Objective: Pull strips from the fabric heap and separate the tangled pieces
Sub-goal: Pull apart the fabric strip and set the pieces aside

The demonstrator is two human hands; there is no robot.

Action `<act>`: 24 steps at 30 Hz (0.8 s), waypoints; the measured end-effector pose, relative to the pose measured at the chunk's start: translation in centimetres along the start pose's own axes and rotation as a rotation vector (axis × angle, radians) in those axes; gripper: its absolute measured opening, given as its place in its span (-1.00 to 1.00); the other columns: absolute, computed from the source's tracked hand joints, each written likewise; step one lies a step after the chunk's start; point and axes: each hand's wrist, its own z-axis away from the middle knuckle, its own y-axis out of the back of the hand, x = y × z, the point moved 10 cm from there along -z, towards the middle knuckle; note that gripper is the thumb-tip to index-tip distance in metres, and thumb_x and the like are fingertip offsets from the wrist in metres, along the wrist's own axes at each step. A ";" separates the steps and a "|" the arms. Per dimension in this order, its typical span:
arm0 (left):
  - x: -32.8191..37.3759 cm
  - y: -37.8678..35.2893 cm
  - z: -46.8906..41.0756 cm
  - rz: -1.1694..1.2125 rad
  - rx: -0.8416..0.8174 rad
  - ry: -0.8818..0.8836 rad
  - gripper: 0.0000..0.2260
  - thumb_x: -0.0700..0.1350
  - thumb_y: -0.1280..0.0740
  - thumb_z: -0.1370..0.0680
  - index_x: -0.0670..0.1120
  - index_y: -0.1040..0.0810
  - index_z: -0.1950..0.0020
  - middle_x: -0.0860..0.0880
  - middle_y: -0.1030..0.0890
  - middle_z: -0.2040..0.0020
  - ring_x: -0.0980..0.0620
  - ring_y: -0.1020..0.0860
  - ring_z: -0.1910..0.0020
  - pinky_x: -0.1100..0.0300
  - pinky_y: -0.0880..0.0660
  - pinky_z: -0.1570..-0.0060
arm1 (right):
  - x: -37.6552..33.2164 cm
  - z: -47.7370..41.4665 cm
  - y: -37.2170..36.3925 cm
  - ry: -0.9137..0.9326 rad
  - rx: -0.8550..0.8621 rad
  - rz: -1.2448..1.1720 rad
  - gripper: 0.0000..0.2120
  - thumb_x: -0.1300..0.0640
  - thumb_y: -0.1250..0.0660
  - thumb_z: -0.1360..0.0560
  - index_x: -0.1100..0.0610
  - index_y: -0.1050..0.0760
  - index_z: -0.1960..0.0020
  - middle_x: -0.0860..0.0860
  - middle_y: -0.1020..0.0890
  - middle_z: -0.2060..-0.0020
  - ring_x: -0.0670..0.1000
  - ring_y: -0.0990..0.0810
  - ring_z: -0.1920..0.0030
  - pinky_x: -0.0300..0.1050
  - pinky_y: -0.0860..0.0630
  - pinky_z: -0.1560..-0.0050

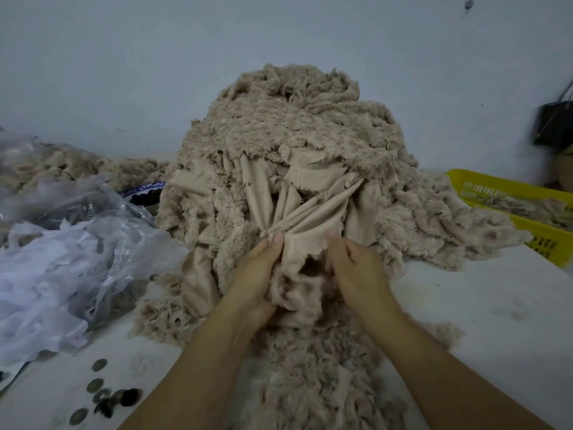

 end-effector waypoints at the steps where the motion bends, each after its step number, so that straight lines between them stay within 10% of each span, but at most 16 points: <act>1: -0.1 -0.4 0.1 -0.015 -0.036 -0.007 -0.76 -0.10 -0.26 -0.65 -0.19 -0.60 -0.22 -0.21 -0.70 -0.09 -0.08 -0.70 -0.03 0.10 -0.66 0.07 | 1.2 -0.1 -0.3 -0.084 -0.055 0.048 -0.37 -0.38 -0.02 -0.55 0.06 -0.44 0.41 -0.12 -0.51 0.52 -0.15 -0.46 0.44 -0.13 -0.40 0.29; 5: -1.4 -2.4 0.9 -0.456 -0.127 -0.084 -0.77 -0.01 -0.24 -0.67 -0.05 -0.62 -0.22 -0.11 -0.71 -0.10 -0.01 -0.68 -0.09 0.13 -0.61 -0.10 | 2.8 0.2 -3.3 -0.269 -0.275 -0.307 -0.27 -0.59 -0.10 -0.36 -0.08 -0.64 -0.15 -0.13 -0.70 -0.07 -0.16 -0.64 -0.10 -0.16 -0.52 -0.17; 11: 0.6 -2.3 1.4 -0.927 0.128 -0.347 -0.69 0.01 -0.15 -0.70 0.06 -0.55 0.18 0.13 -0.60 0.30 0.18 -0.56 0.29 0.42 -0.43 0.31 | 5.0 0.3 -2.2 -0.501 0.043 -0.627 -0.64 -0.20 -0.19 -0.62 0.03 -0.61 -0.09 0.01 -0.74 0.10 -0.03 -0.72 0.05 -0.02 -0.62 -0.06; 17: 2.9 4.5 0.5 -0.207 0.471 -0.276 -0.68 -0.06 -0.10 -0.72 -0.08 -0.42 0.20 0.06 -0.37 0.47 0.18 -0.30 0.56 0.31 -0.24 0.58 | 5.4 -0.5 -0.3 -0.521 0.129 -0.678 -0.69 -0.28 -0.17 -0.59 -0.13 -0.57 -0.10 -0.16 -0.60 0.04 0.01 -0.59 -0.13 0.11 -0.49 -0.30; 20: 2.6 5.3 -0.2 0.101 0.408 -0.294 -0.70 -0.12 -0.06 -0.73 -0.07 -0.34 0.20 0.08 -0.31 0.49 0.20 -0.22 0.61 0.36 -0.15 0.65 | 5.1 -0.8 -0.3 -0.463 0.131 -0.662 -0.60 -0.25 -0.19 -0.61 -0.04 -0.53 -0.28 -0.31 -0.50 0.17 -0.27 -0.47 0.11 -0.10 -0.38 -0.16; 24: 3.7 7.8 -0.3 0.479 0.409 -0.271 -0.69 -0.22 -0.04 -0.69 -0.07 -0.31 0.24 0.04 -0.36 0.40 0.18 -0.36 0.59 0.39 -0.28 0.60 | 6.1 -1.0 2.0 -0.522 0.285 -0.819 -0.66 -0.16 -0.20 -0.63 0.05 -0.61 -0.05 0.01 -0.72 0.18 0.04 -0.71 0.15 -0.02 -0.64 0.12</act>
